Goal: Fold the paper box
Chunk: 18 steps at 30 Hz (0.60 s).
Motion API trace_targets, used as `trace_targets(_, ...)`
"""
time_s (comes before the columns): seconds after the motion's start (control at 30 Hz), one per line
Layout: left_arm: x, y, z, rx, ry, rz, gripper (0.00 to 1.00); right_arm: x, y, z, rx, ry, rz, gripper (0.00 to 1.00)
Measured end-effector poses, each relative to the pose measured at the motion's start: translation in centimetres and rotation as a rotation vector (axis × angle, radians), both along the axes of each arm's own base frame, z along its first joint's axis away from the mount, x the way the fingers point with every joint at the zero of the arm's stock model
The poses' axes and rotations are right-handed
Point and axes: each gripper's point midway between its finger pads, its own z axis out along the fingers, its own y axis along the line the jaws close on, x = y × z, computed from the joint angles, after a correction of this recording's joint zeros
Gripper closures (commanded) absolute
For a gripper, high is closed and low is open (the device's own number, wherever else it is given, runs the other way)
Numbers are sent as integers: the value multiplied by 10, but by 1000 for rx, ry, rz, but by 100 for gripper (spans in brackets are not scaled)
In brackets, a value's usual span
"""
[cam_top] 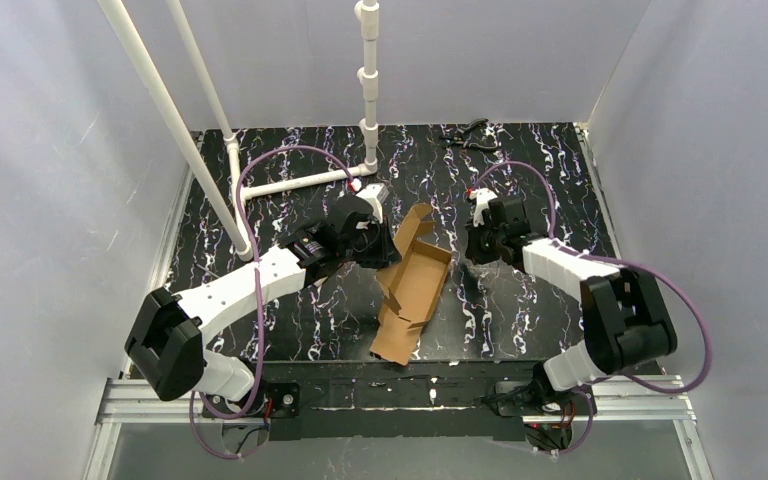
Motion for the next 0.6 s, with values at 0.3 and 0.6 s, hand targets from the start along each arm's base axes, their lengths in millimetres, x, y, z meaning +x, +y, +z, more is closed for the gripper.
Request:
trace_targets(0.3, 3, -7, 9, -65, 15, 38, 100, -7, 5, 19, 44, -52, 39, 99)
trace_targets(0.6, 4, -1, 1, -83, 44, 98, 100, -4, -15, 8, -36, -51, -47, 99)
